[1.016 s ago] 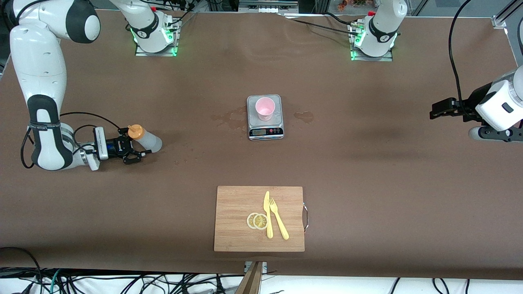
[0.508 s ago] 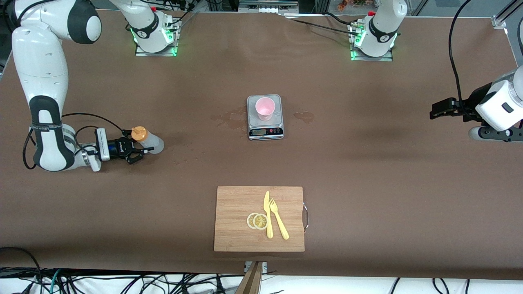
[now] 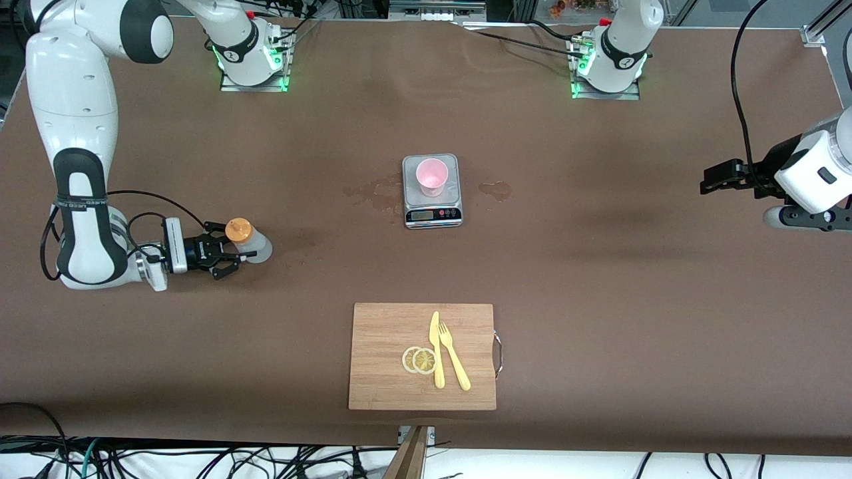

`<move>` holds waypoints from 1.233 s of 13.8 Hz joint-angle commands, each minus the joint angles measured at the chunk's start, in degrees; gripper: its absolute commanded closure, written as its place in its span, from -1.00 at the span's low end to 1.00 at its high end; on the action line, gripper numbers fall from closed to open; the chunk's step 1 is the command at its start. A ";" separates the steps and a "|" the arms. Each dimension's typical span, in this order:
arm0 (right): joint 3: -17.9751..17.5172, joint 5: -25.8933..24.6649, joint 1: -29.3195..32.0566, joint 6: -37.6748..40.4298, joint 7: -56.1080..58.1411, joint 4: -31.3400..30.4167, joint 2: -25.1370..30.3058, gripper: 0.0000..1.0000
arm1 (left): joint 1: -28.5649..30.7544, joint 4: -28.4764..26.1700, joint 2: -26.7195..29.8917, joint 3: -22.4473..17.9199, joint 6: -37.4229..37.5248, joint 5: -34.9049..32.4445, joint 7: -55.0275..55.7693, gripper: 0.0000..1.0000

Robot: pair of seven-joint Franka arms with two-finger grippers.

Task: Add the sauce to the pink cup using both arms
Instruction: 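Grasp the white squeeze bottle with the right gripper, then lift and tilt the bottle with the right gripper toward the cup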

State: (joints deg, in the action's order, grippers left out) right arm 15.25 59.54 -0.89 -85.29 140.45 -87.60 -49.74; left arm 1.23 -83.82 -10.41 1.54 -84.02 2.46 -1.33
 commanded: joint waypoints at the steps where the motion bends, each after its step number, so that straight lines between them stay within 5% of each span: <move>1: 0.66 -6.68 -3.49 -4.87 -10.16 -1.95 8.49 0.85 | -0.17 0.67 -0.14 -0.14 0.70 -0.17 -0.60 -1.00; 8: 0.66 -24.01 -14.91 -10.94 -37.06 -2.05 19.15 0.85 | -0.18 0.67 -0.14 -0.14 0.70 -0.17 -0.52 -1.00; 17: 0.66 -34.21 -28.63 -15.17 -54.31 -2.05 21.53 0.84 | -0.18 0.67 -0.14 -0.14 0.70 -0.17 -0.60 -1.00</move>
State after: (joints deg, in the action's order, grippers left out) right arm 15.33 28.15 -26.93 -99.82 88.84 -87.73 -30.68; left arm 1.23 -83.82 -10.41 1.54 -84.02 2.46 -1.33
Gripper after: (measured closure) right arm 0.559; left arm 0.000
